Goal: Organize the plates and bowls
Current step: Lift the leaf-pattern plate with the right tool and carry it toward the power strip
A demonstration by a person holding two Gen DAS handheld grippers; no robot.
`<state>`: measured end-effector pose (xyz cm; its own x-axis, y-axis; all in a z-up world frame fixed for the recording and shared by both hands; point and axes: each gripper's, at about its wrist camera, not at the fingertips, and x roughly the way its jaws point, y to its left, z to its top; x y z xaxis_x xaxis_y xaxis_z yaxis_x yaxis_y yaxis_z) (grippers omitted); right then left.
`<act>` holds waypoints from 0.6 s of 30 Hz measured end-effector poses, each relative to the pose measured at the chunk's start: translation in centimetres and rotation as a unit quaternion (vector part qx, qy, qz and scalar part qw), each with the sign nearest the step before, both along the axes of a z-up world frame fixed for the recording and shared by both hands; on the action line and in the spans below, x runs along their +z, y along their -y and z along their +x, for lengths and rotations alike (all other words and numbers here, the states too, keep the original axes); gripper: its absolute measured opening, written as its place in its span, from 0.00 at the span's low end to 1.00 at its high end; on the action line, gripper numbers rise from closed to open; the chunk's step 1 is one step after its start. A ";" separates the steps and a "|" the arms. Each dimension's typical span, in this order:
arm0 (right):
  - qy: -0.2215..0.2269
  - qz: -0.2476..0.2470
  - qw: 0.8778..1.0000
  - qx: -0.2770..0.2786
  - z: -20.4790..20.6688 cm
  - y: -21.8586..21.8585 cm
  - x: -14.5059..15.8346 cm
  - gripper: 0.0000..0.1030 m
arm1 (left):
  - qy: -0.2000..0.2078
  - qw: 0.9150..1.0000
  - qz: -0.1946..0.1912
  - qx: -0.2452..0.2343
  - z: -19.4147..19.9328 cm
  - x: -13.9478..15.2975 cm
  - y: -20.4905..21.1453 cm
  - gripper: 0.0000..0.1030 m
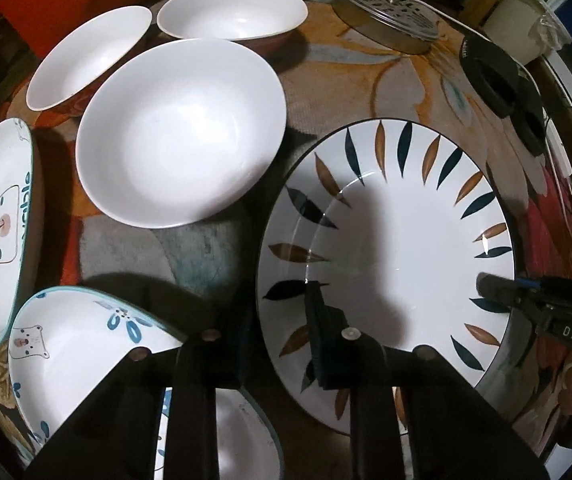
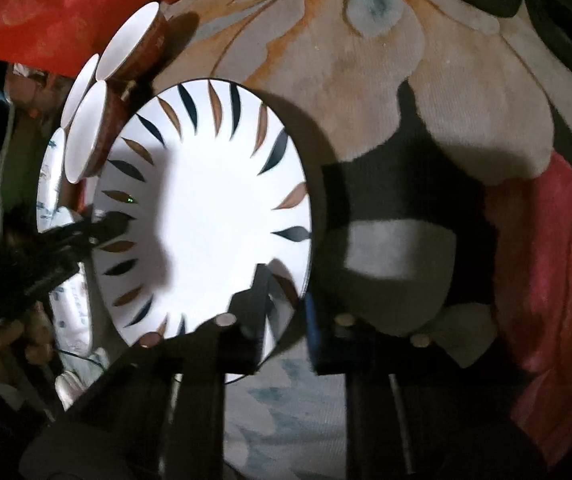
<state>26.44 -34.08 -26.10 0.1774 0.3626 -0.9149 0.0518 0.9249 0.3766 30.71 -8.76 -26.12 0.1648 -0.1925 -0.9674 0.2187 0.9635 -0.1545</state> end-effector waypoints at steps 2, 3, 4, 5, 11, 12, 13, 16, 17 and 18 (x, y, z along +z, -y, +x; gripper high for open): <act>0.003 0.003 1.000 -0.001 0.0 0.2 0.0 0.14 | 0.001 1.000 0.001 -0.006 -0.3 0.1 0.1 0.20; 0.005 0.002 1.000 -0.002 -0.1 0.3 0.1 0.13 | 0.000 1.000 0.002 -0.011 -0.5 0.2 0.1 0.20; 0.009 -0.002 1.000 -0.003 -0.2 0.4 0.2 0.13 | 0.002 1.000 0.005 -0.017 -0.7 0.3 0.2 0.20; 0.013 -0.005 1.000 -0.003 -0.3 0.5 0.4 0.13 | 0.005 1.000 0.009 -0.024 -1.0 0.5 0.4 0.20; 0.030 -0.012 0.999 -0.012 -1.3 2.2 1.8 0.13 | 0.026 0.999 0.002 -0.047 -2.1 1.9 2.5 0.20; 0.035 -0.014 0.999 -0.015 -1.6 2.9 2.1 0.13 | 0.029 0.998 -0.001 -0.051 -2.3 2.1 3.0 0.20; 0.039 -0.015 0.999 -0.019 -2.1 3.5 2.5 0.13 | 0.032 0.998 -0.003 -0.055 -2.4 2.4 3.5 0.20; 0.043 -0.022 0.998 -0.034 -2.9 5.6 3.3 0.13 | 0.039 0.997 -0.013 -0.069 -2.8 3.0 5.8 0.20; 0.044 -0.025 0.998 -0.039 -3.1 6.0 3.6 0.13 | 0.040 0.996 -0.017 -0.075 -2.9 3.1 6.8 0.20; 0.046 -0.030 0.998 -0.043 -3.3 6.8 3.9 0.13 | 0.040 0.996 -0.021 -0.079 -2.9 3.2 7.8 0.20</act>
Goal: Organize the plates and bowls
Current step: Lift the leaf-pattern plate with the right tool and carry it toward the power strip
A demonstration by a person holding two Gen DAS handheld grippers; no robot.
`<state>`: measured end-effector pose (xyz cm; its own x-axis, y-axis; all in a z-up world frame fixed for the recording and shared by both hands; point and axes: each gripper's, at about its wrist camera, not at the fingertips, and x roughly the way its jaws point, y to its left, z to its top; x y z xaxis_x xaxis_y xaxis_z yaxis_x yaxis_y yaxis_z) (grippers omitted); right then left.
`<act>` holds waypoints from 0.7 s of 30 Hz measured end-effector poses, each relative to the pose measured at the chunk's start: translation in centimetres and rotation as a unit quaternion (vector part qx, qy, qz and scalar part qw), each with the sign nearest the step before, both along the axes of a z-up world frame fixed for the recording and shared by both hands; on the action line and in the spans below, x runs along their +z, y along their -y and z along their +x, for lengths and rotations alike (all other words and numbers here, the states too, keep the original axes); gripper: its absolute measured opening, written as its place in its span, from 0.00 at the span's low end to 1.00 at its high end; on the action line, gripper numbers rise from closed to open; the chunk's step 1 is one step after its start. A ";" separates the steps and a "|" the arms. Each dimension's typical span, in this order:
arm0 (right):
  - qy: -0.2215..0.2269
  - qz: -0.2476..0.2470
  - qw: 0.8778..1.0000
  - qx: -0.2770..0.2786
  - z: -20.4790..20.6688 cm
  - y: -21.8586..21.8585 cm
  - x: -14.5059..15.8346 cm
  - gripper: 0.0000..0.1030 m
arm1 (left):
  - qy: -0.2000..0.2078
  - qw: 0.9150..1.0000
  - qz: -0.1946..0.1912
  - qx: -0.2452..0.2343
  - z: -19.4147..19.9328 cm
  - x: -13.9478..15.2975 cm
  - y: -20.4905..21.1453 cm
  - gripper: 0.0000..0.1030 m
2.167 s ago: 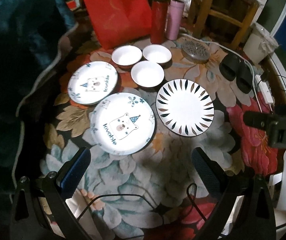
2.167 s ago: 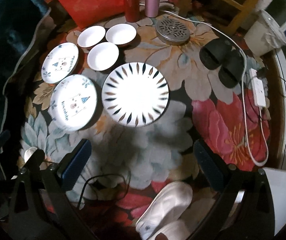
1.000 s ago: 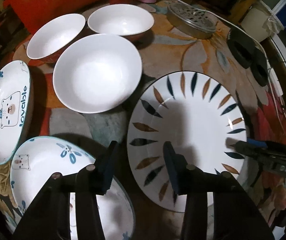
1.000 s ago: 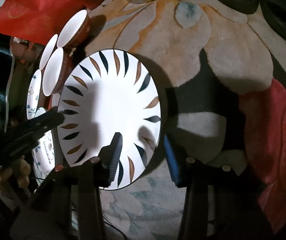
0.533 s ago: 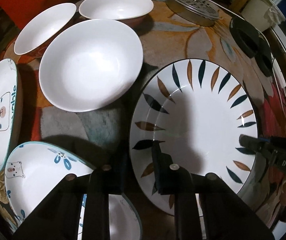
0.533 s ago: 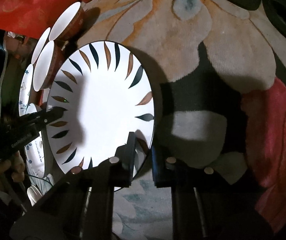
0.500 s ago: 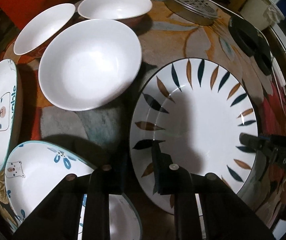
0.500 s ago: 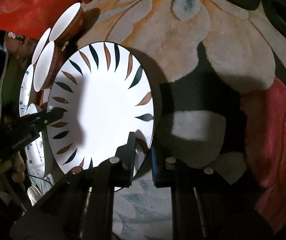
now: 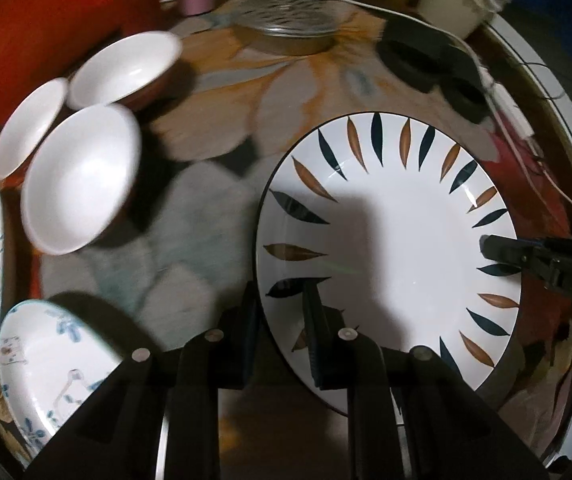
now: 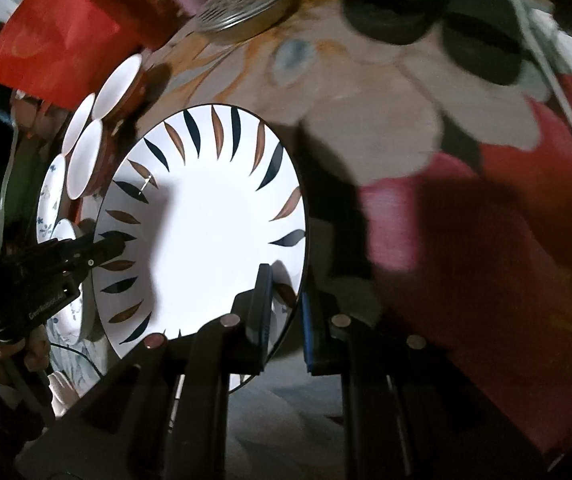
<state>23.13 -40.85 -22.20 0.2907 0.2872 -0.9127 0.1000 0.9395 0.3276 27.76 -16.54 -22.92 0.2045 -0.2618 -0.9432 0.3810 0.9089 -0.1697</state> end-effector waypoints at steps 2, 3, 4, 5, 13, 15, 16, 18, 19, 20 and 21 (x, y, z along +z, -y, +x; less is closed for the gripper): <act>0.004 -0.010 1.000 -0.013 -0.4 1.9 0.5 0.13 | 0.000 1.000 -0.007 -0.012 -0.2 0.1 2.1 0.20; 0.004 -0.013 1.000 -0.019 -0.5 2.7 0.7 0.13 | -0.001 1.000 -0.010 -0.018 -0.3 0.0 3.2 0.20; 0.004 -0.019 0.999 -0.028 -0.9 3.8 0.9 0.13 | -0.002 1.000 -0.012 -0.024 -0.5 0.0 4.3 0.20; 0.003 -0.023 0.999 -0.035 -1.0 4.5 1.1 0.13 | -0.004 0.999 -0.016 -0.031 -0.8 0.0 5.6 0.20; -0.015 -0.044 0.995 -0.091 -2.6 11.6 1.0 0.13 | -0.022 0.997 -0.028 -0.070 -3.0 -1.1 12.8 0.20; -0.020 -0.044 0.993 -0.106 -3.3 13.4 0.8 0.13 | -0.025 0.996 -0.030 -0.081 -3.5 -1.3 14.7 0.20; -0.021 -0.044 0.992 -0.114 -3.6 14.2 0.7 0.13 | -0.025 0.996 -0.029 -0.086 -3.8 -1.3 15.6 0.20; -0.024 -0.043 0.990 -0.132 -4.3 15.6 0.5 0.14 | -0.023 0.995 -0.028 -0.097 -4.1 -1.4 17.2 0.20; -0.026 -0.041 0.989 -0.141 -4.5 16.3 0.2 0.14 | -0.022 0.994 -0.027 -0.101 -4.3 -1.5 17.7 0.20; -0.028 -0.039 0.988 -0.150 -4.7 16.9 -0.1 0.14 | -0.024 0.994 -0.026 -0.104 -4.5 -1.7 18.4 0.20; -0.029 -0.036 0.987 -0.155 -4.9 17.2 -0.4 0.14 | -0.027 0.994 -0.023 -0.105 -4.6 -1.9 18.8 0.20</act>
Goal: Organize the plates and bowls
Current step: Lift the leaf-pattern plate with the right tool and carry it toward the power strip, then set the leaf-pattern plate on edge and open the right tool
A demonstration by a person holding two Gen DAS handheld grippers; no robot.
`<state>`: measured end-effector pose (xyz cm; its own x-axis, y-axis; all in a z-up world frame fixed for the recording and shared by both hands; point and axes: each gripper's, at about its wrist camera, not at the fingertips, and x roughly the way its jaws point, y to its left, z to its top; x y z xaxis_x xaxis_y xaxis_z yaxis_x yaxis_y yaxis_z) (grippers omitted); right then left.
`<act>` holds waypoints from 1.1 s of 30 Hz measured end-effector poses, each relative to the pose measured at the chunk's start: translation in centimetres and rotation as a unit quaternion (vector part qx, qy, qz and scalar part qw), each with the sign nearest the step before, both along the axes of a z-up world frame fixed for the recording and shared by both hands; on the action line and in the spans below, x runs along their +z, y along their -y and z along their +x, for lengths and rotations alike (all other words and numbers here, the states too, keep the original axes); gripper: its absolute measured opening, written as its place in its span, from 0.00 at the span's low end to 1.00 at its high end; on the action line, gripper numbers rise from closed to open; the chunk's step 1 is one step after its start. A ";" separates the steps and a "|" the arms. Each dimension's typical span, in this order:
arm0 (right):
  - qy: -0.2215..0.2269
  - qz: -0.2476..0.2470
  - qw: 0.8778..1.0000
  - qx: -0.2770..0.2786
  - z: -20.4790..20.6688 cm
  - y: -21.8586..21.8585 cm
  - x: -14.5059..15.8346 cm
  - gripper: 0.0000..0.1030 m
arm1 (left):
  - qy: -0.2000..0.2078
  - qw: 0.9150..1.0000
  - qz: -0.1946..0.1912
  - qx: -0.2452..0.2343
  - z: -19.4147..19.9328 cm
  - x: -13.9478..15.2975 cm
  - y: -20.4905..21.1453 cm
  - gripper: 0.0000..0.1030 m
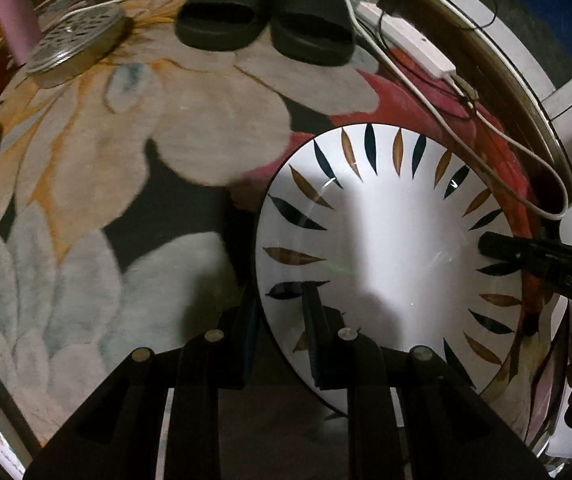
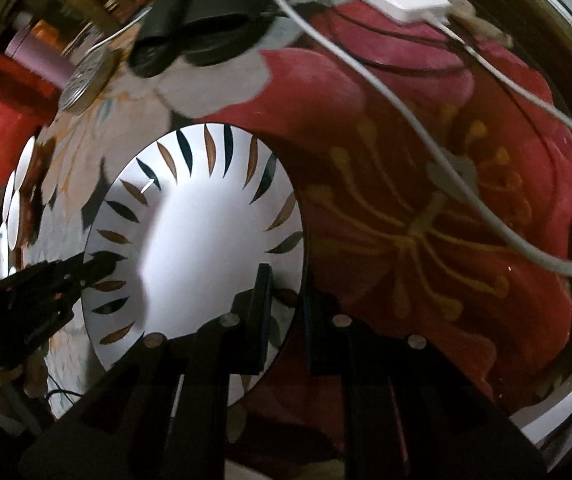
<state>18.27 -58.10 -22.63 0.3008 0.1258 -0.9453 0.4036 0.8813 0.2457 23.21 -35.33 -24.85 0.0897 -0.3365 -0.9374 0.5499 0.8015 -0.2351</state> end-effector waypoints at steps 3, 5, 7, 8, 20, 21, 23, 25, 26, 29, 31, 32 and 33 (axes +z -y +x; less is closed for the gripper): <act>-0.004 0.014 1.000 -0.012 -0.4 0.5 -1.2 0.14 | -0.004 1.000 0.017 0.001 -0.3 -1.0 0.4 0.19; -0.010 0.024 0.999 -0.019 -0.8 0.4 -1.8 0.17 | -0.002 1.000 0.020 -0.001 -0.5 -1.1 0.6 0.19; -0.020 0.031 0.999 -0.026 -0.9 0.4 -2.4 0.18 | 0.006 0.999 0.032 -0.007 -0.7 -0.9 1.0 0.19; -0.026 0.033 0.999 -0.030 -1.0 0.7 -2.6 0.18 | 0.008 0.999 0.033 -0.008 -0.7 -0.8 1.1 0.19; 0.021 -0.062 0.997 -0.030 -0.4 -0.6 1.9 0.73 | 0.008 0.999 -0.014 0.039 -0.3 2.4 -2.2 0.68; 0.028 -0.067 0.997 -0.025 -0.4 -1.1 2.3 0.77 | 0.012 0.999 -0.016 0.044 -0.4 3.0 -2.6 0.69; 0.037 -0.066 0.997 -0.018 -0.1 -1.9 2.9 0.85 | 0.021 0.998 -0.016 0.053 -0.6 3.6 -3.0 0.71; 0.038 -0.059 0.997 -0.014 0.3 -2.9 3.1 0.87 | 0.022 0.997 -0.022 0.067 -0.8 4.3 -4.0 0.71; 0.039 -0.050 0.998 -0.012 0.6 -3.5 3.1 0.88 | 0.021 0.997 -0.022 0.074 -0.9 4.4 -4.5 0.71; 0.036 -0.027 0.999 -0.002 1.8 -5.5 2.7 0.88 | 0.020 0.995 -0.020 0.101 -0.9 4.9 -6.5 0.71; 0.039 -0.024 0.999 0.010 2.0 -6.7 3.0 0.88 | 0.017 0.993 -0.017 0.116 -0.8 5.0 -8.0 0.71; 0.041 -0.023 0.999 0.017 2.0 -7.5 3.2 0.88 | 0.016 0.992 -0.014 0.123 -0.8 5.0 -8.7 0.71; 0.043 -0.022 0.999 0.022 2.2 -8.0 3.4 0.88 | 0.015 0.991 -0.010 0.130 -0.8 5.0 -9.5 0.71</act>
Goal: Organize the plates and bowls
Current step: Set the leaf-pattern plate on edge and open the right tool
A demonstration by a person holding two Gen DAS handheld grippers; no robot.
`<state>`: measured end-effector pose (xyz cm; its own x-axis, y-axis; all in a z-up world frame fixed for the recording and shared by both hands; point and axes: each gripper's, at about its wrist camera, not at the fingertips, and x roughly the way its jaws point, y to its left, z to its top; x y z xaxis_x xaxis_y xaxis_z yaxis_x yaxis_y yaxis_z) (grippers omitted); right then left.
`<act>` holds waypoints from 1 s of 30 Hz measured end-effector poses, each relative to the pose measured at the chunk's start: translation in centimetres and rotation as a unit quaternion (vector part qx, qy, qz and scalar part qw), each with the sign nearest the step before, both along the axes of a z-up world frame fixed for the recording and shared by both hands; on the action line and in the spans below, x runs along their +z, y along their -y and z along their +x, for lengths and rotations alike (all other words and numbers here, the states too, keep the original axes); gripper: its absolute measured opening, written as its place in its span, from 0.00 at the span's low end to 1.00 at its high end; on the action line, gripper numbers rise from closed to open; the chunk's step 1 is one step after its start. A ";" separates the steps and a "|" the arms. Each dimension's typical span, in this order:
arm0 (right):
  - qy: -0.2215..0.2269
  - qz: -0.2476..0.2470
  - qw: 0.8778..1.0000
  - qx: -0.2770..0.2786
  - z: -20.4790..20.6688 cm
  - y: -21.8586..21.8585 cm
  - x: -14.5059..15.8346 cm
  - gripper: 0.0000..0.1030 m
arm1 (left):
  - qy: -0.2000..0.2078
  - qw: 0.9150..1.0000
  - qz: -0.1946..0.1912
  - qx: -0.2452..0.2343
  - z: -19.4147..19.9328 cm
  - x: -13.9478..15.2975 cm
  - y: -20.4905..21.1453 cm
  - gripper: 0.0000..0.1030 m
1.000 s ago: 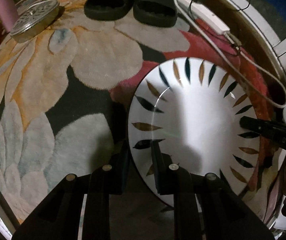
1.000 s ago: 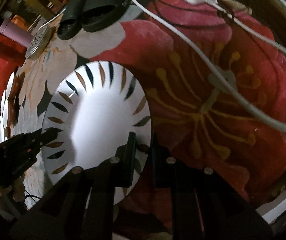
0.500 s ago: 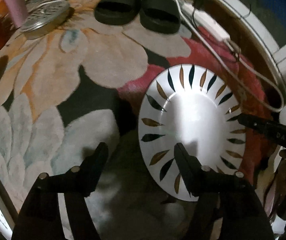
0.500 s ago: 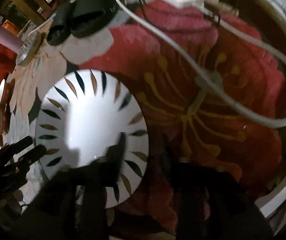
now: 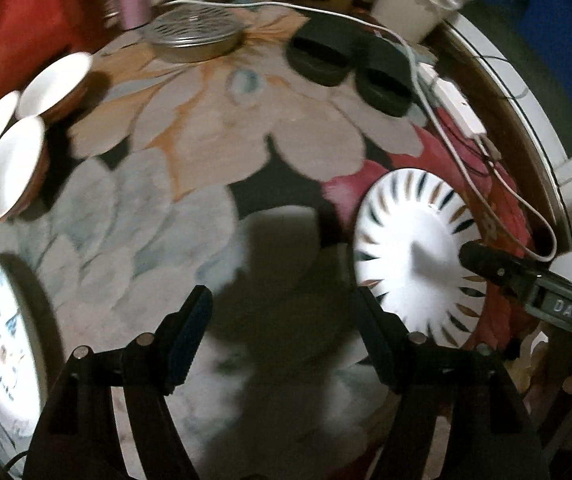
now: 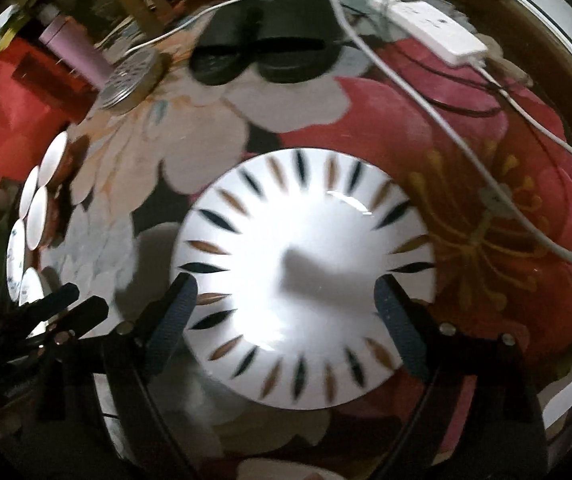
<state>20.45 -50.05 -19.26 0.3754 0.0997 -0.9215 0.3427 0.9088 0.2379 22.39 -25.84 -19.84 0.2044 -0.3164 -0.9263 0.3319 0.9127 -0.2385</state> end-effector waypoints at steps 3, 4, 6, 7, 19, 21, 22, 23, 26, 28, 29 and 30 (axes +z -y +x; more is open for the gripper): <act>0.005 0.005 1.000 0.013 0.5 -1.6 0.6 0.88 | 0.002 1.000 0.007 0.016 -0.2 0.2 -2.0 0.71; 0.007 0.006 1.000 0.019 0.7 -2.3 0.8 0.88 | 0.003 1.000 0.008 0.021 -0.2 0.3 -2.5 0.71; 0.010 0.006 1.000 0.027 1.0 -3.4 1.1 0.89 | 0.005 0.999 0.008 0.033 -0.3 0.6 -3.8 0.72; 0.012 0.007 0.999 0.032 1.3 -4.1 1.3 0.89 | 0.006 0.999 0.009 0.037 -0.3 0.8 -4.2 0.72; 0.028 -0.006 0.996 0.084 3.0 -10.3 3.1 1.00 | 0.015 0.995 -0.005 0.103 0.0 2.1 -11.1 0.99; 0.028 -0.007 0.995 0.090 3.2 -11.0 3.3 1.00 | 0.018 0.993 0.007 0.115 0.0 2.2 -12.1 0.99; 0.029 -0.007 0.995 0.094 3.3 -11.5 3.4 1.00 | 0.021 0.992 0.015 0.123 0.0 2.3 -12.8 0.99; 0.030 -0.007 0.995 0.097 3.4 -11.9 3.5 1.00 | 0.024 0.991 0.019 0.128 0.0 2.4 -13.2 0.99; 0.030 -0.007 0.994 0.109 3.7 -13.1 3.6 1.00 | 0.033 0.988 0.032 0.151 0.0 2.6 -15.1 1.00; 0.030 -0.007 0.993 0.117 3.9 -13.9 3.6 1.00 | 0.033 0.986 0.038 0.160 0.2 2.5 -16.1 1.00; 0.030 -0.007 0.992 0.120 3.9 -14.2 3.6 1.00 | 0.031 0.985 0.040 0.165 0.2 2.4 -16.7 1.00; 0.029 -0.008 0.992 0.124 4.0 -14.6 3.5 1.00 | 0.029 0.984 0.043 0.169 0.2 2.3 -17.1 1.00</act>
